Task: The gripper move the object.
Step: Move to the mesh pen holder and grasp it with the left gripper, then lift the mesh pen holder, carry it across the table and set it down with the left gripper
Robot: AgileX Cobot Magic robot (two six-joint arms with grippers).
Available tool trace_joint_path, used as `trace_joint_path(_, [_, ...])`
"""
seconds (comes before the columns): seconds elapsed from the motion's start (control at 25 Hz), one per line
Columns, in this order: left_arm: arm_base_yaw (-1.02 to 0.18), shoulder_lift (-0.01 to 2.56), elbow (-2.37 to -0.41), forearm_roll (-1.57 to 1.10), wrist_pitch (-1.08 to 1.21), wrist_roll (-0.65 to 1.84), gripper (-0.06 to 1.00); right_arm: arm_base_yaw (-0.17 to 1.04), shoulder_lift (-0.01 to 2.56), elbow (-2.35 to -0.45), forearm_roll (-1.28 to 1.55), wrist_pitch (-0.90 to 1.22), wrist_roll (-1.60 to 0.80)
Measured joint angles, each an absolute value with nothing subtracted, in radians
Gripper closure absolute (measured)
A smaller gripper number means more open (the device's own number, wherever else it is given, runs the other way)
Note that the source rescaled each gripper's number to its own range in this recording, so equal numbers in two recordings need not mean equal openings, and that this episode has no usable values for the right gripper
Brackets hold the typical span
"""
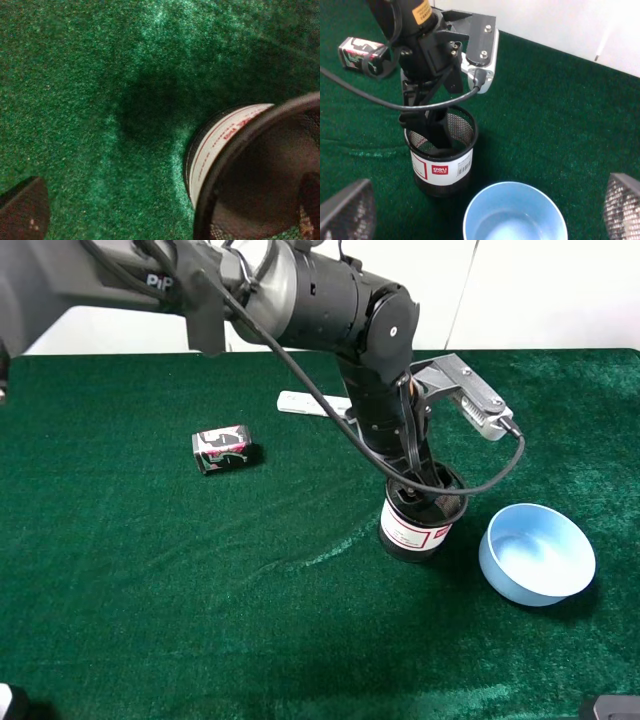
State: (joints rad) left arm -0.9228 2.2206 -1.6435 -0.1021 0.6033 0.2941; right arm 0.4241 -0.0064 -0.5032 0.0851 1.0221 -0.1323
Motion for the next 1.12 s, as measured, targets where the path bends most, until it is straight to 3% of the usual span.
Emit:
trace_joint_path(0.4, [-0.923,2.222,-1.644,-0.102,0.594,0.293,0.54,0.424,-0.006,-0.503,0.085,1.022,-0.132])
trace_joint_path(0.72, [-0.923,2.222,-1.644,-0.103,0.594,0.293,0.89,0.424,-0.006,-0.503,0.085,1.022,-0.132])
trace_joint_path(1.12, [-0.923,2.222,-1.646,-0.114,0.591,0.292,0.93,0.424,-0.006,-0.503,0.085,1.022,-0.132])
